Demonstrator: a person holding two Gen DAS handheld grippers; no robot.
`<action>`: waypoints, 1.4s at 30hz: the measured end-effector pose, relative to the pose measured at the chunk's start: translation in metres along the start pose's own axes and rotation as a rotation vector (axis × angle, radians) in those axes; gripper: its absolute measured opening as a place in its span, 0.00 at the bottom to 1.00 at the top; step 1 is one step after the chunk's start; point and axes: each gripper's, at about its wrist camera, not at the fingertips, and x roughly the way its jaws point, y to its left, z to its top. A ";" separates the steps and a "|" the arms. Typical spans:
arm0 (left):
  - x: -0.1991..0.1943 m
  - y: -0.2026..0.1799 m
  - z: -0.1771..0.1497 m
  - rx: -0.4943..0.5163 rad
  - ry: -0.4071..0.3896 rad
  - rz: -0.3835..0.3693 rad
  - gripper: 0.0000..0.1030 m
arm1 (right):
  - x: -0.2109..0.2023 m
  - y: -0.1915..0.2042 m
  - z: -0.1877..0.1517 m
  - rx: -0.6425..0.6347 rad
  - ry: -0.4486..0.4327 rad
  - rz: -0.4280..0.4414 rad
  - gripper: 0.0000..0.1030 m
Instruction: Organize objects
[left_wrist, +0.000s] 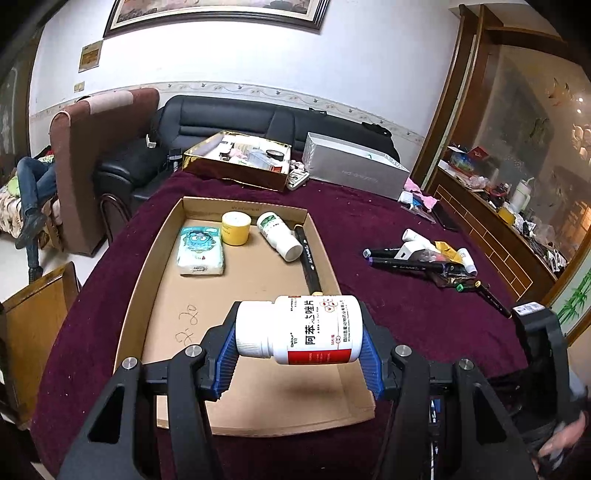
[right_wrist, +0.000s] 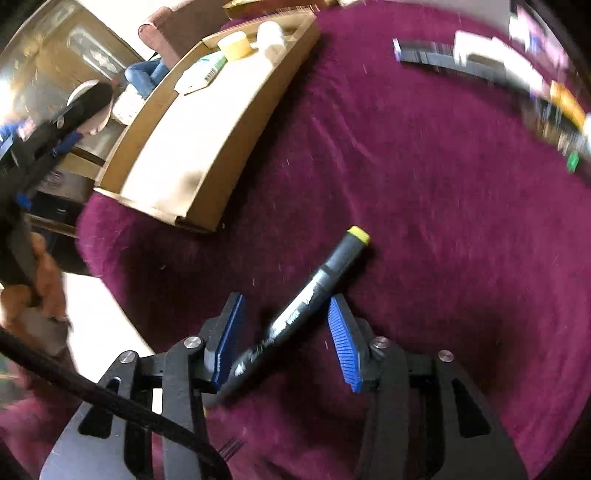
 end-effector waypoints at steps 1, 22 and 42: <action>-0.001 0.002 -0.002 0.001 -0.005 0.006 0.49 | 0.001 0.008 -0.002 -0.021 -0.012 -0.045 0.45; 0.000 0.030 0.003 -0.020 -0.002 0.056 0.49 | -0.058 0.027 0.041 -0.032 -0.233 0.169 0.12; 0.108 0.067 0.032 -0.020 0.227 0.182 0.49 | 0.036 0.051 0.177 0.029 -0.207 0.065 0.12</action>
